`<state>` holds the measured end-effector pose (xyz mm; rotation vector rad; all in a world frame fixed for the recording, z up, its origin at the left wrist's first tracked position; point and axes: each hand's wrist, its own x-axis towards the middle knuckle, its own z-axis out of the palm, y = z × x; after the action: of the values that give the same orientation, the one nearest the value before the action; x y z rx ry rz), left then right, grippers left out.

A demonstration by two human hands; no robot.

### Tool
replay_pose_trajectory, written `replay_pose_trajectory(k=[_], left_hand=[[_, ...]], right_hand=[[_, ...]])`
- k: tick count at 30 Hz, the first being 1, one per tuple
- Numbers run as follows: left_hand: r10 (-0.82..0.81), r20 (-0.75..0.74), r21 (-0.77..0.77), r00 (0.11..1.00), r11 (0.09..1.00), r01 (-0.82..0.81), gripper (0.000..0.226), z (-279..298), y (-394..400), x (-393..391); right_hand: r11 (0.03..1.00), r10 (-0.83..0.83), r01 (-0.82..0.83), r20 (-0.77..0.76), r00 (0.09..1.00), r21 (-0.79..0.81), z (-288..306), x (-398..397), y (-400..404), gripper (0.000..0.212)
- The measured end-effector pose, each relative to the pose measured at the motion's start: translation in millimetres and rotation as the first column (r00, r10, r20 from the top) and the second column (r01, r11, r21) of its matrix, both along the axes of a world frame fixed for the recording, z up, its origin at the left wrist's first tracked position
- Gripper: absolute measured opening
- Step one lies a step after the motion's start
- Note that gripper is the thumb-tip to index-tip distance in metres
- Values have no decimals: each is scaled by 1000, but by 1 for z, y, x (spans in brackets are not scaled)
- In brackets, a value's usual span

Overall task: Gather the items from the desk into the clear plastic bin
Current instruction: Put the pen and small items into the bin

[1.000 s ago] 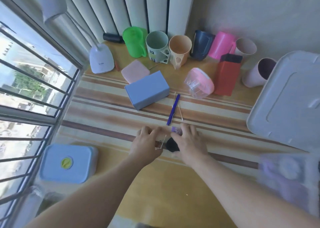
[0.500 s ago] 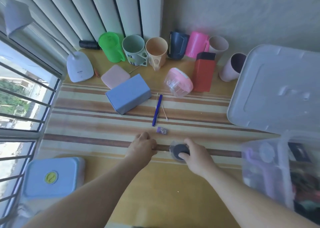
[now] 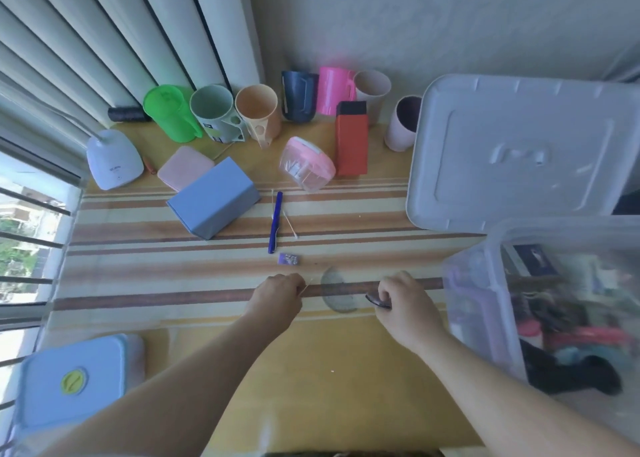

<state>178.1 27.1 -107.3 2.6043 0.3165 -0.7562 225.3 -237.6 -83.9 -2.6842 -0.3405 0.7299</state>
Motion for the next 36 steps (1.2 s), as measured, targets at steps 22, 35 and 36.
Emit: replay_pose_trajectory(k=[22, 35, 36], left_hand=[[-64, 139, 184, 988, 982, 37, 23, 6, 48, 119], [311, 180, 32, 933, 946, -322, 77, -14, 42, 115], [299, 164, 21, 940, 952, -306, 68, -14, 41, 116]], right_hand=[[983, -42, 26, -81, 996, -181, -33, -40, -11, 59], [982, -66, 48, -93, 993, -185, -26, -34, -10, 55], [982, -71, 53, -95, 993, -180, -25, -34, -10, 54]])
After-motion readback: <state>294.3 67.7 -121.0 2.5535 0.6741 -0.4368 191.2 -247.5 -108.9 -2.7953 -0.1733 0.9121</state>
